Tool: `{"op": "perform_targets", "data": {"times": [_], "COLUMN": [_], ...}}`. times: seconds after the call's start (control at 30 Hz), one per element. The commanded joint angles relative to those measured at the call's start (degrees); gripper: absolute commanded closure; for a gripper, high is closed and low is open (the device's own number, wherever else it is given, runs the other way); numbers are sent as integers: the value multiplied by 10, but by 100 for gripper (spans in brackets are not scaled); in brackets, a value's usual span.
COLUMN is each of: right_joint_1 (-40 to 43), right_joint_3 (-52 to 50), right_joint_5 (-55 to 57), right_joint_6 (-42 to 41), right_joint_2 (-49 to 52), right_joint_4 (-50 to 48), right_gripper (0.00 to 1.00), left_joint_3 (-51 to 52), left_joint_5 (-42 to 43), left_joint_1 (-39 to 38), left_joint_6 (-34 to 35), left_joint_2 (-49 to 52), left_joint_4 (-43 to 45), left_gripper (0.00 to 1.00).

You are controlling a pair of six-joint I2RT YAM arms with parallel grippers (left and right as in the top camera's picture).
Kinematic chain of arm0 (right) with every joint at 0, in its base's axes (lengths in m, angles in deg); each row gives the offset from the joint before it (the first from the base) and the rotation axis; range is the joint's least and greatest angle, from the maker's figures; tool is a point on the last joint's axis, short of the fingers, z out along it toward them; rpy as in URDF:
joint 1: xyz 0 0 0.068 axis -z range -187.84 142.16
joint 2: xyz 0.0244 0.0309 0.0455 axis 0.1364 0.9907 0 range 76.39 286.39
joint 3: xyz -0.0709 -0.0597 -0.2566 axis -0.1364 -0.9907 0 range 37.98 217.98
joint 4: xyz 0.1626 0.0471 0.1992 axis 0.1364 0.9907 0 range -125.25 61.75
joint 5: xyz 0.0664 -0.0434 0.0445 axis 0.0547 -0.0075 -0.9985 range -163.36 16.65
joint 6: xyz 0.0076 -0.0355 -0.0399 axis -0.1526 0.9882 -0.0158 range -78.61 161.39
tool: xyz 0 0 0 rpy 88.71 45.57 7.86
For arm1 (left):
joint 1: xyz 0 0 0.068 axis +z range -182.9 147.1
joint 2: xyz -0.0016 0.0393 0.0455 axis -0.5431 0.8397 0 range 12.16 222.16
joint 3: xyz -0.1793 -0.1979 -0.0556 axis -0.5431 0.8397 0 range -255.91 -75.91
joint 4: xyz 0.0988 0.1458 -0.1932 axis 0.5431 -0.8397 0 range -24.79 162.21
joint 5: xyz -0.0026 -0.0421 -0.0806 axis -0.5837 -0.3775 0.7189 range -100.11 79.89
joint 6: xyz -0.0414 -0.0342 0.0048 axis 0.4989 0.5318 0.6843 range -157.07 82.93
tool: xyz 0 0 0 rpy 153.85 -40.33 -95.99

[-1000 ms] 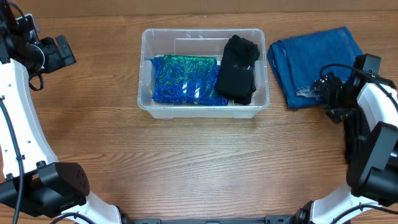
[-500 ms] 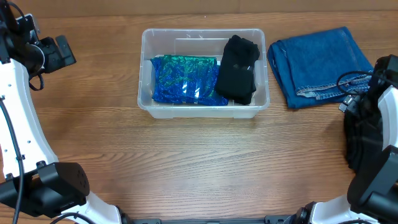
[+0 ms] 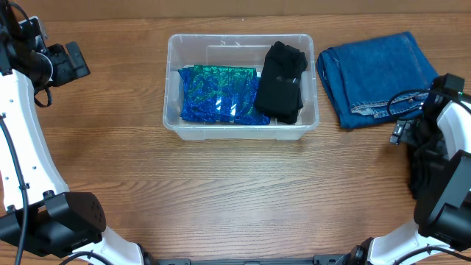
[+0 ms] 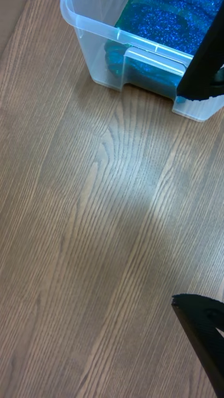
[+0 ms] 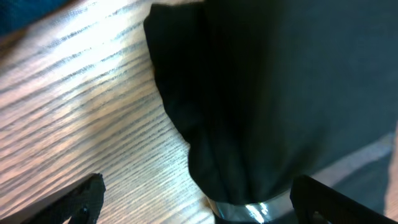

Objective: Pack container
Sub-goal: 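Reach the right gripper to the black cloth beside the jeans and grasp it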

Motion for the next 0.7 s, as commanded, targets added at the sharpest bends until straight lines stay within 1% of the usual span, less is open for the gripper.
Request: {"op": "perform_targets", "data": {"times": [0.0,0.23,0.27,0.33,0.37,0.4,0.43,0.47,0.5,0.53,0.6,0.67], "right_joint_1": [12,62,68,71,71,71,71,71,71,70,70,70], "right_joint_3": [-9,-26,-27,-29,-29,-29,-29,-28,-28,-27,-9,16], "right_joint_5": [-4,-5,-6,-7,-7,-6,-7,-6,-6,-7,-7,-7], "right_joint_6": [4,-3,-11,-17,-24,-33,-53,-70,-84,-95,-125,-136], "right_joint_2": [2,23,23,23,23,23,23,23,23,23,23,23], "right_joint_4": [-16,-42,-45,-51,-51,-52,-53,-53,-51,-48,-22,5], "right_gripper": [0,0,3,14,23,38,58,73,94,96,96,96], "left_joint_3": [2,2,2,2,2,2,2,2,2,2,2,2], "left_joint_5": [4,4,4,4,4,4,4,4,4,4,4,4], "left_joint_1": [-4,-4,-4,-4,-4,-4,-4,-4,-4,-4,-4,-4], "left_joint_6": [-9,-9,-9,-9,-9,-9,-9,-9,-9,-9,-9,-9], "left_joint_2": [-8,-8,-8,-8,-8,-8,-8,-8,-8,-8,-8,-8], "left_joint_4": [0,0,0,0,0,0,0,0,0,0,0,0], "left_gripper": [0,0,0,0,0,0,0,0,0,0,0,0]}}
